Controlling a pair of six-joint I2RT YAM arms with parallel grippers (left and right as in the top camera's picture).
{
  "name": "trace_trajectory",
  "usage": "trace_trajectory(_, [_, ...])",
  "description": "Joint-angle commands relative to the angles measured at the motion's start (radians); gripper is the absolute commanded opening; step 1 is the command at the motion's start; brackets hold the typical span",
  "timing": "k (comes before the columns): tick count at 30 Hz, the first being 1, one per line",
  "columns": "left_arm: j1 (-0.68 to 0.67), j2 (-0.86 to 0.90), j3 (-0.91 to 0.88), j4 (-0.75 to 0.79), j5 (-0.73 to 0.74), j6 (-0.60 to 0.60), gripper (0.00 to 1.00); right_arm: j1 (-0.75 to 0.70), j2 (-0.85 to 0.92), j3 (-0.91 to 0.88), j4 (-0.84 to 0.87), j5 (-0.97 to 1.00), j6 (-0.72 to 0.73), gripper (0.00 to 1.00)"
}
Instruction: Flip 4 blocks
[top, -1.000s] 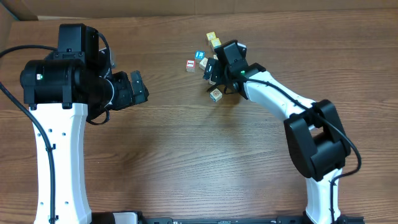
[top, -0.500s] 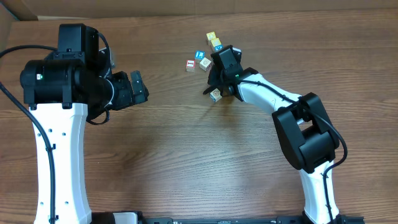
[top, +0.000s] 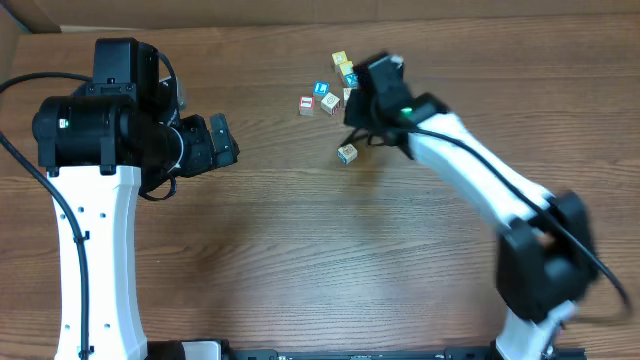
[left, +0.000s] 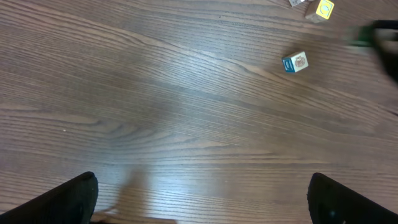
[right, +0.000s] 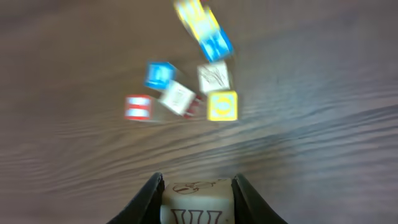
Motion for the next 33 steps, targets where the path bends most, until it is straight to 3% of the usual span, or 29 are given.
trace_trajectory(1, [0.004,0.000,0.000,0.005,-0.010,-0.014,1.00,0.005,-0.126,0.009,-0.060,0.002,-0.026,0.26])
trace_trajectory(9, [0.004,0.000,0.000,0.005,-0.010,-0.014,1.00,0.010,-0.153,0.007,-0.399,-0.166,-0.019,0.30])
trace_trajectory(14, [0.004,0.000,0.000,0.005,-0.010,-0.014,1.00,0.013,-0.114,0.006,-0.560,-0.198,-0.017,0.18])
trace_trajectory(29, [0.004,0.000,0.000,0.005,-0.010,-0.014,1.00,0.110,-0.093,0.003,-0.549,-0.193,0.031,0.18])
trace_trajectory(33, [0.004,0.000,0.000,0.005,-0.010,-0.014,1.00,0.145,-0.093,-0.032,-0.539,-0.102,0.097,0.25])
